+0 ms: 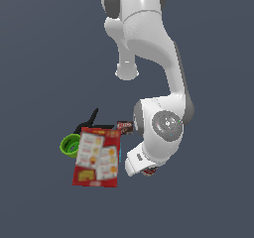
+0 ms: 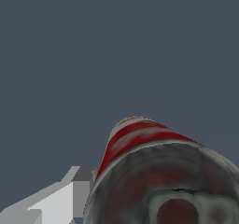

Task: Pick up a designated object from a clutter of objects.

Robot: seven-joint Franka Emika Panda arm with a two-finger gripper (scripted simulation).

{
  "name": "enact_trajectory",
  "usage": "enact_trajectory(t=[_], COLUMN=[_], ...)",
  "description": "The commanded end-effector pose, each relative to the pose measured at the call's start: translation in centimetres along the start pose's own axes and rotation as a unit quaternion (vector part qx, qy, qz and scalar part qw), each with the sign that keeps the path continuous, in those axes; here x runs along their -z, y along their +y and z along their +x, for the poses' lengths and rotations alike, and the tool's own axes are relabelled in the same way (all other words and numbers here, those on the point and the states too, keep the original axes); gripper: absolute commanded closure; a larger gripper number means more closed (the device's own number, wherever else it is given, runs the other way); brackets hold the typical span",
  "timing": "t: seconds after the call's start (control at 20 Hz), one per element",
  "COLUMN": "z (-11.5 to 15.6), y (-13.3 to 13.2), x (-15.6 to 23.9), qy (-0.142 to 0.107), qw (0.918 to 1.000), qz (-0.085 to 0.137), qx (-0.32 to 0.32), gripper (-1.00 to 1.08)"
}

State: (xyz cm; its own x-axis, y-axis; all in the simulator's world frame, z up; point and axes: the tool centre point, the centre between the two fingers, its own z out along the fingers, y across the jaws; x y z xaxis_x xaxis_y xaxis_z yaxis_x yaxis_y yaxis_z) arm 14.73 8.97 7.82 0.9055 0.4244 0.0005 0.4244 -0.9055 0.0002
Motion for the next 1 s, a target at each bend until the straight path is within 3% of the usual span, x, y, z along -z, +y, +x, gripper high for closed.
enact_trajectory(t=[0.0,0.5,0.95], z=[0.0,-0.1,-0.2], y=[0.0,-0.4,-2.1], x=[-0.1,2.0,9.5], qy=[0.0,0.0,0.0], qw=[1.0,1.0,1.0], qz=[0.0,0.0,0.0], qx=[0.0,0.0,0.0], gripper=[1.08,1.08,1.08])
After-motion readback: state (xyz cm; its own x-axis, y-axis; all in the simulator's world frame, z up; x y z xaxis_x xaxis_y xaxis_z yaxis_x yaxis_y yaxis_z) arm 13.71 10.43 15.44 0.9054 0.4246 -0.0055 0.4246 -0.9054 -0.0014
